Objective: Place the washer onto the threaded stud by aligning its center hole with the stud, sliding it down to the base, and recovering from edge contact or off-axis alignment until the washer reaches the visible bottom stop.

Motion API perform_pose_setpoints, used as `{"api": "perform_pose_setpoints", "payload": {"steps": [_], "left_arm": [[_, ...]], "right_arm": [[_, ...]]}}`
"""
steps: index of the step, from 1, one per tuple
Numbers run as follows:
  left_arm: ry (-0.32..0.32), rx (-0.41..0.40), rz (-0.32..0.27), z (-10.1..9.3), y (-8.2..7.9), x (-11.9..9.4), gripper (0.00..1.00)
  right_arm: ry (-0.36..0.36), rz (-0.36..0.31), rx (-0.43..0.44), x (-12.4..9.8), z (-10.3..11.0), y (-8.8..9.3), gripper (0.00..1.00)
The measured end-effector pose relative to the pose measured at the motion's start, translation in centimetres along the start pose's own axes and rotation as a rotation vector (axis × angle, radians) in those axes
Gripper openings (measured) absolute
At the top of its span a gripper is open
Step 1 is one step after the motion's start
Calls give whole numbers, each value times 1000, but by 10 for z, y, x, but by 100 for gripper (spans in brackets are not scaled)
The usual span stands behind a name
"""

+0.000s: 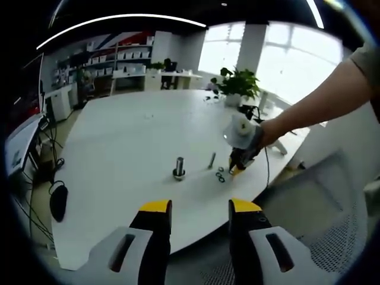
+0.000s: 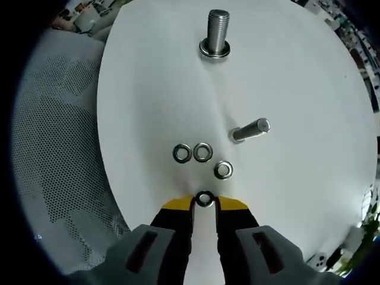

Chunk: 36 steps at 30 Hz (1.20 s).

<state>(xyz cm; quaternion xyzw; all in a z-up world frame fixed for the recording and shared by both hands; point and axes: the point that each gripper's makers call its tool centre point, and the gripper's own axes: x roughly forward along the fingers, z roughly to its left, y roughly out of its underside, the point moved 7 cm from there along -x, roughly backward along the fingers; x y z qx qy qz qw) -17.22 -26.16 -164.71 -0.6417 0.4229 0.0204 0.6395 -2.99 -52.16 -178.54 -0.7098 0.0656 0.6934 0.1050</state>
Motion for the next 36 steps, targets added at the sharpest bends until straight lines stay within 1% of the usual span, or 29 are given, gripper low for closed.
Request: {"api": "perform_pose_setpoints", "payload": {"steps": [3,7,15,16,18,19,22,24,26,27,29,32,34,36], "left_arm": [[-1,0,2,0,0,0,36],[-1,0,5,0,1,0,36],[-2,-3,4,0,0,-1,35],[-3,-2,4,0,0,0,35],[-4,0,5,0,0,-1,35],[-5,-1,5,0,0,-1,35],[-13,-6,5,1,1,-1,35],[-14,-6,2,1,0,-1,35],[-12,-5,4,1,1,-1,35],[-11,-4,6,1,1,-1,35],[-12,-3,2,1,0,-1,35],[-10,-4,-2,1,0,-1,35],[-9,-4,-3,1,0,-1,35],[-7,-5,-6,1,0,-1,35]], "right_arm": [[3,-8,-17,0,0,1,16],[3,-7,0,0,0,0,16],[15,43,-11,1,1,-6,15],[18,49,-7,1,1,-6,14],[30,63,35,0,2,-8,14],[34,71,79,0,2,-8,14],[38,66,71,-1,2,-7,14],[37,48,94,-2,2,-6,14],[39,16,149,-1,1,-4,14],[45,-6,192,-1,1,-3,14],[57,-39,233,-2,2,-1,14],[76,-79,203,-2,5,3,14],[82,-99,208,-2,5,5,14],[89,-123,242,-2,4,7,13]]}}
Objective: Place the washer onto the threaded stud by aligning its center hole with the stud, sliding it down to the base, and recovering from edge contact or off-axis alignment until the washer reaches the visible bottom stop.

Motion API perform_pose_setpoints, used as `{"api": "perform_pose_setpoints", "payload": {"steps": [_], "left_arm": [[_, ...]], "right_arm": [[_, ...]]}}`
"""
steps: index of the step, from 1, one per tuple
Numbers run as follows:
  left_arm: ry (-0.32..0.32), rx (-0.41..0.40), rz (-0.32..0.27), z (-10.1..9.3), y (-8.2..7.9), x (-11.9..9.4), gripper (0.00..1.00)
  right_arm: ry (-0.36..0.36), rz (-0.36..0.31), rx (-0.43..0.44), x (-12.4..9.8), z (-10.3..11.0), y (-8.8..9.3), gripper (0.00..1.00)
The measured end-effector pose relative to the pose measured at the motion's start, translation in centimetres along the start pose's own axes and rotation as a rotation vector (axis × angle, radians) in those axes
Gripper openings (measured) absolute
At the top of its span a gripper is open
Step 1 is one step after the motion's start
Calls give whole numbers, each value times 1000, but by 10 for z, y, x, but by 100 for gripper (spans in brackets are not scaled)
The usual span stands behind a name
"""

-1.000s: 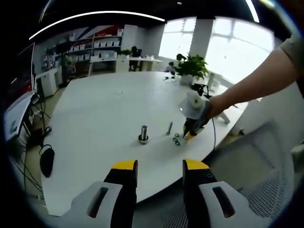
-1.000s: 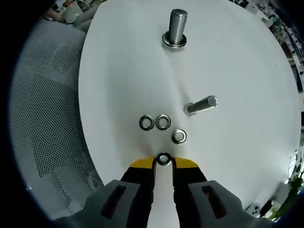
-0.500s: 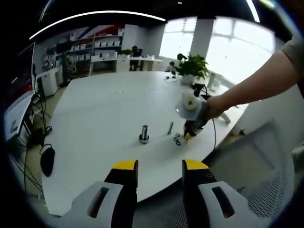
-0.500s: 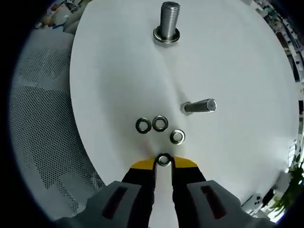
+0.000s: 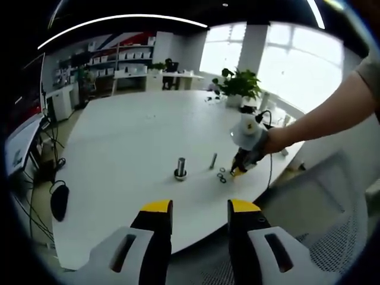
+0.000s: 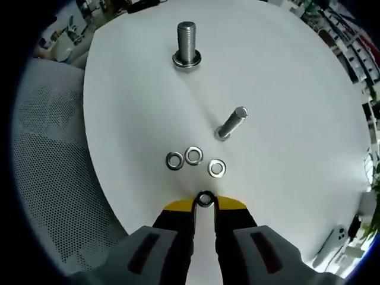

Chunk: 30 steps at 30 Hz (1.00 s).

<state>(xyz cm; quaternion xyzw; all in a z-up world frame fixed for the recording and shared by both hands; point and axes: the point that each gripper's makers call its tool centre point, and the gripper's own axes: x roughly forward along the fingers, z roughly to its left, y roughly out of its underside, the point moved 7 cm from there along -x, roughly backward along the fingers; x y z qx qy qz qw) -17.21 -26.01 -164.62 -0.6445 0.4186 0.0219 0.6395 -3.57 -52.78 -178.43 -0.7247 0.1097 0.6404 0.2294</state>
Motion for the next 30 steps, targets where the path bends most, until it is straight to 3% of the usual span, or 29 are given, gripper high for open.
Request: {"api": "perform_pose_setpoints", "payload": {"steps": [4,6,16,30], "left_arm": [[0,2,0,0,0,0,35],[0,2,-2,0,0,0,35],[2,8,-10,0,-1,0,35],[2,6,-18,0,-2,0,35]], "right_arm": [[23,-14,25,0,1,1,13],[54,-69,32,-6,1,-2,13],[43,-143,71,-35,-4,-24,13],[74,-207,32,-53,-13,-58,13]]}}
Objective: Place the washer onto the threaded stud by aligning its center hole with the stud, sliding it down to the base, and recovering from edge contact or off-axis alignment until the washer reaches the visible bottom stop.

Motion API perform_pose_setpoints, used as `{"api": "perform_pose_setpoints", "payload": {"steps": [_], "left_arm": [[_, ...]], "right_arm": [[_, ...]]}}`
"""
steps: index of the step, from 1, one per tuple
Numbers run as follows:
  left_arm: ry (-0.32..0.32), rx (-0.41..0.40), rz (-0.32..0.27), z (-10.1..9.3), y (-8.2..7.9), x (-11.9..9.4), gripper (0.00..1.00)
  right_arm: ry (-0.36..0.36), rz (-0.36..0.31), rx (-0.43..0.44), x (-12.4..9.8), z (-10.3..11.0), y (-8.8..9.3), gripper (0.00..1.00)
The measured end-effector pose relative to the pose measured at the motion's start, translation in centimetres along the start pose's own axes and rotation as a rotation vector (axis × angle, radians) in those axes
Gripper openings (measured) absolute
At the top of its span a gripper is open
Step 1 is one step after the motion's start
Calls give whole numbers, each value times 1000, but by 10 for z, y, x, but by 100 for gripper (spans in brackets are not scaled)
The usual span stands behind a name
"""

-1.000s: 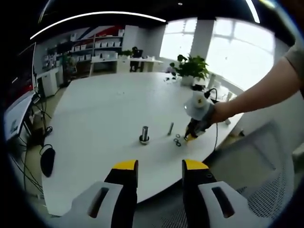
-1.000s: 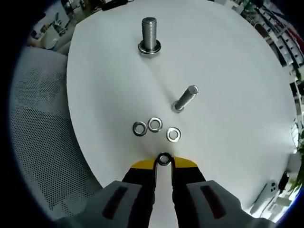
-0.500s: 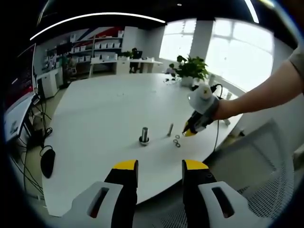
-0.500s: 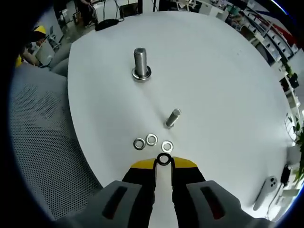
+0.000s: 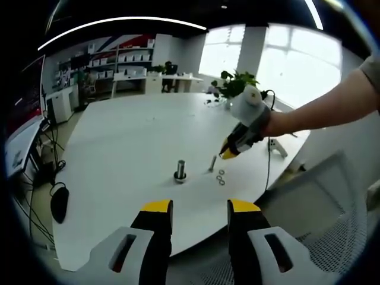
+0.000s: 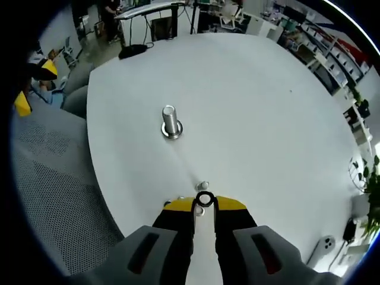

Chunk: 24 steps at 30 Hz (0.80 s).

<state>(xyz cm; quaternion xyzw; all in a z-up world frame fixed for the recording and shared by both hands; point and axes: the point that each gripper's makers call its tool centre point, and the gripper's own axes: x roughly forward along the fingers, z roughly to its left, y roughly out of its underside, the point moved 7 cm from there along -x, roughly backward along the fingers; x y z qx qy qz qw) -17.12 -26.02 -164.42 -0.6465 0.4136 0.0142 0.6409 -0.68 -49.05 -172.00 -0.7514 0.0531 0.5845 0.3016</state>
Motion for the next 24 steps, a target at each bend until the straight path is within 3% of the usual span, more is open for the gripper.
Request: {"api": "perform_pose_setpoints", "payload": {"steps": [9,24], "left_arm": [[1,0,3,0,1,0,34],[6,-1,12,-1,2,0,34]], "right_arm": [[-1,4,-36,7,-1,-9,13],[-21,64,-103,22,0,-9,14]]}}
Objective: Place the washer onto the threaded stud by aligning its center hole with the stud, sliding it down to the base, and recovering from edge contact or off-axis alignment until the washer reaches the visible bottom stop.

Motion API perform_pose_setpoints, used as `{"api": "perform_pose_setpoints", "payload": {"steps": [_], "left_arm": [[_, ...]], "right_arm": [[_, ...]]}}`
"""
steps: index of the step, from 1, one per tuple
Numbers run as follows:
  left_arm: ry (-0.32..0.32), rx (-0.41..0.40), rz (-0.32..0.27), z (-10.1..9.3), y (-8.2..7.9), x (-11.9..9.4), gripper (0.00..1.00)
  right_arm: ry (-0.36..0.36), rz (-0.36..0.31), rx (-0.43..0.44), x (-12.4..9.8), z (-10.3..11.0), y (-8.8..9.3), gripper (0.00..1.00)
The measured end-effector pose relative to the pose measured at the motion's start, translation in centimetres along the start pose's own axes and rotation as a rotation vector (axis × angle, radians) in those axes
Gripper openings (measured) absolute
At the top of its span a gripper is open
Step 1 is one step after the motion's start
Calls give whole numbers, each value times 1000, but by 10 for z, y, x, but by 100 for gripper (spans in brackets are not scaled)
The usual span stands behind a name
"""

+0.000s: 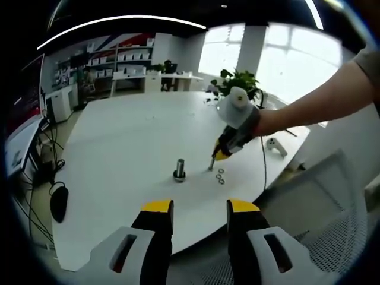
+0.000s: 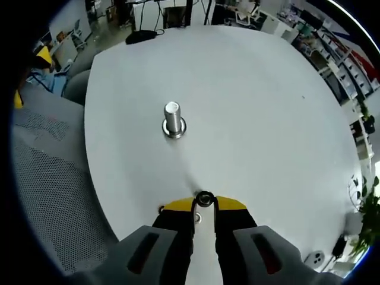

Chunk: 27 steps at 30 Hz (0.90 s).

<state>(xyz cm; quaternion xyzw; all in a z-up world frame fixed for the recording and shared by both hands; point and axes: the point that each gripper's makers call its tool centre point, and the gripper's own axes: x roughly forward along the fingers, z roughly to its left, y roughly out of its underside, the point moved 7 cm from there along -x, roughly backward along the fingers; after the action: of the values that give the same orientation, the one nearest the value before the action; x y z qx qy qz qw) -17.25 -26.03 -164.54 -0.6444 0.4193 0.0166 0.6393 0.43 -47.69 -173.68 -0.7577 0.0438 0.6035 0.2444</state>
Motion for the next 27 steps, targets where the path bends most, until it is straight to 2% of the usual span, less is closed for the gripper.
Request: {"api": "perform_pose_setpoints", "payload": {"steps": [9,27], "left_arm": [[-7,-6,4,1,1,0,34],[-25,-14,18,4,2,1,33]], "right_arm": [[-15,40,-29,14,-1,3,14],[-37,73,7,43,-7,12,14]]}}
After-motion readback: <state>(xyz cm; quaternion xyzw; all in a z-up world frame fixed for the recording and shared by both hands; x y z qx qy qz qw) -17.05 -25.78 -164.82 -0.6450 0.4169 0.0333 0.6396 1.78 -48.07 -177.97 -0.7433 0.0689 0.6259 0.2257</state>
